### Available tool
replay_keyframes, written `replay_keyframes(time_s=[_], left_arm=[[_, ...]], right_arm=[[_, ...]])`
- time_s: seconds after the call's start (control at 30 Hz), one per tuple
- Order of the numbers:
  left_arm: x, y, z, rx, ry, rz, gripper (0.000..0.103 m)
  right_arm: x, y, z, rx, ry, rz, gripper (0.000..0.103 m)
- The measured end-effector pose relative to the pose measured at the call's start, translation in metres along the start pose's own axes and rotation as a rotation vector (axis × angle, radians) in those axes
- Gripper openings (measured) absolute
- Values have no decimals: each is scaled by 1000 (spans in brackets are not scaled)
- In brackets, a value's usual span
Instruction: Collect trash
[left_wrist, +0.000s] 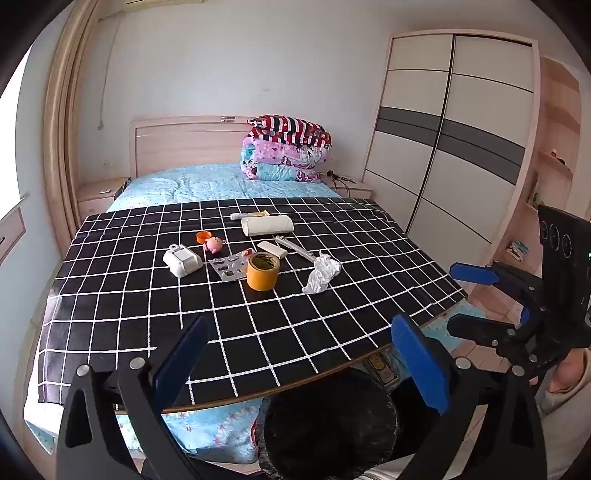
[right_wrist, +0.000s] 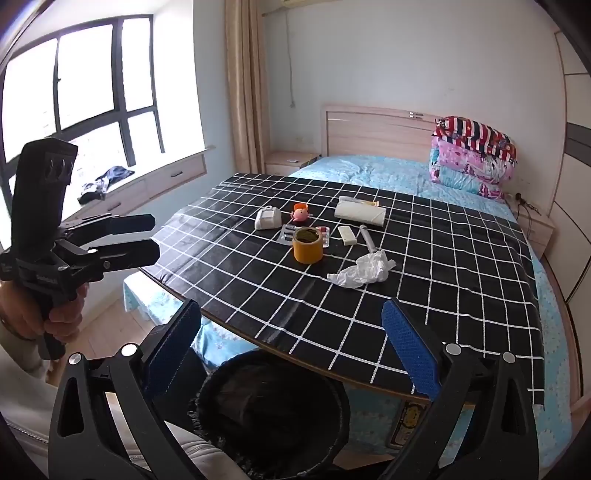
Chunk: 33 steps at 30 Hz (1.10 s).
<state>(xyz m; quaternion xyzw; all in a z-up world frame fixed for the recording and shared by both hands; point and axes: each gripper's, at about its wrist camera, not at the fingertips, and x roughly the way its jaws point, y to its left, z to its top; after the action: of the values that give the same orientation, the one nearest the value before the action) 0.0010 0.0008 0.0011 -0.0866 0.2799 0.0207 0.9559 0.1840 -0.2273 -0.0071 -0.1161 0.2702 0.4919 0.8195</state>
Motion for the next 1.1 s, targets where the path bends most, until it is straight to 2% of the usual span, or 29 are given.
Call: replay_keyframes(time_s=[1.1], left_arm=[[-2, -6, 0, 6, -8, -6, 95]], right_arm=[[-2, -2, -1, -5, -3, -1, 100]])
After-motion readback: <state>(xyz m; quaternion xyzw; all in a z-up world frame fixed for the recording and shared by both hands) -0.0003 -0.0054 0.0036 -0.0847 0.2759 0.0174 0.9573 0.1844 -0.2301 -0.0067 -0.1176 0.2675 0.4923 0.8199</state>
